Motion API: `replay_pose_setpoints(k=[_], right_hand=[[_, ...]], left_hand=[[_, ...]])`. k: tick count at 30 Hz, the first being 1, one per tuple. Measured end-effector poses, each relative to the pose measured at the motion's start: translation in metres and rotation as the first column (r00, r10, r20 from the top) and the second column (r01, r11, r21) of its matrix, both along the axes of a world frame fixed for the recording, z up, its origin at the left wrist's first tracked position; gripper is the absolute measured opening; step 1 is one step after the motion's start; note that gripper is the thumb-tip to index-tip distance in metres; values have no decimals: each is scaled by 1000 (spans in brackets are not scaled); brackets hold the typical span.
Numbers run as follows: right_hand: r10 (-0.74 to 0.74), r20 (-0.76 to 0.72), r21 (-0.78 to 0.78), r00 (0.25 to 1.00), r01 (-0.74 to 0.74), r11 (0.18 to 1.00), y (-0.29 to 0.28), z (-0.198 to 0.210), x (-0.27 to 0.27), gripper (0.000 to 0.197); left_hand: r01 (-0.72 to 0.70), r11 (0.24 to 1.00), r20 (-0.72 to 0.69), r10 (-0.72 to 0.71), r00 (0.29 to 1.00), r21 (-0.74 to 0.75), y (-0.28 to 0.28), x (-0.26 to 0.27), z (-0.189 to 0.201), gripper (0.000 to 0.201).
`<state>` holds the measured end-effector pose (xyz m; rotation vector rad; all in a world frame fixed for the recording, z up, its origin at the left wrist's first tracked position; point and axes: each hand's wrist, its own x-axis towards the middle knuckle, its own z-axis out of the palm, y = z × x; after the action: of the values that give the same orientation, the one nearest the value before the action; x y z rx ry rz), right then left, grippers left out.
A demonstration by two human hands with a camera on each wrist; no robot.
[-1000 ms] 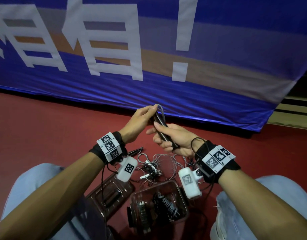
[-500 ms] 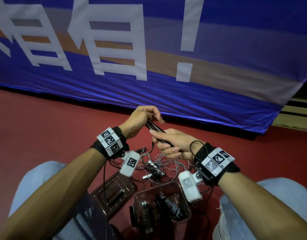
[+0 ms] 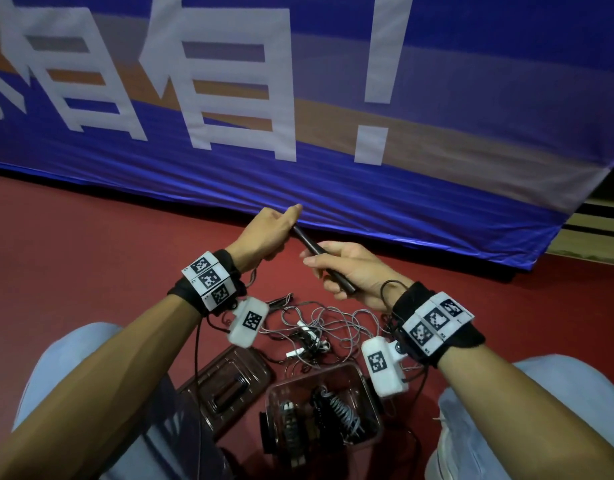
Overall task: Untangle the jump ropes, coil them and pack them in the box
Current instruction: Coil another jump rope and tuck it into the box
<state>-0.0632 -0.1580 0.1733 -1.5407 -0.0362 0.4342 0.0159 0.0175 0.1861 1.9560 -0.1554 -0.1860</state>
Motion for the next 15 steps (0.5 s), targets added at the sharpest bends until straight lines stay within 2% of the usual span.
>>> replay_pose_setpoints(k=[1, 2, 3, 4, 5, 7, 10, 13, 15], right_hand=[[-15, 93, -170, 996, 30, 985, 1, -4, 0, 16], [5, 202, -354, 979, 68, 933, 1, -7, -1, 14], [57, 301, -511, 952, 111, 852, 0, -12, -2, 20], [116, 363, -618, 925, 146, 773, 1, -18, -3, 30], [144, 383, -668, 912, 165, 726, 1, -21, -5, 39], [110, 375, -673, 920, 189, 715, 2, -23, -8, 50], [7, 318, -622, 948, 203, 756, 4, -16, -11, 62], [-9, 243, -611, 970, 160, 775, 3, -6, -14, 58], [-5, 168, -555, 986, 99, 826, 1, -3, -12, 53]], left_hand=[[-28, 998, 22, 27, 999, 52, 0, 1, -3, 48], [-40, 992, 42, 35, 998, 119, 0, 1, -7, 48], [-41, 983, 54, 32, 998, 178, 0, 0, -10, 47], [-39, 977, 53, 28, 998, 212, -1, 0, -13, 46], [-35, 974, 47, 25, 999, 223, -2, -1, -15, 45], [-22, 973, 37, 13, 999, 230, -4, -3, -17, 42], [-17, 968, 65, 1, 998, 251, -8, -4, -17, 43], [8, 972, 79, -27, 996, 236, -8, -3, -18, 47], [28, 982, 60, -40, 997, 185, -8, -2, -18, 50]])
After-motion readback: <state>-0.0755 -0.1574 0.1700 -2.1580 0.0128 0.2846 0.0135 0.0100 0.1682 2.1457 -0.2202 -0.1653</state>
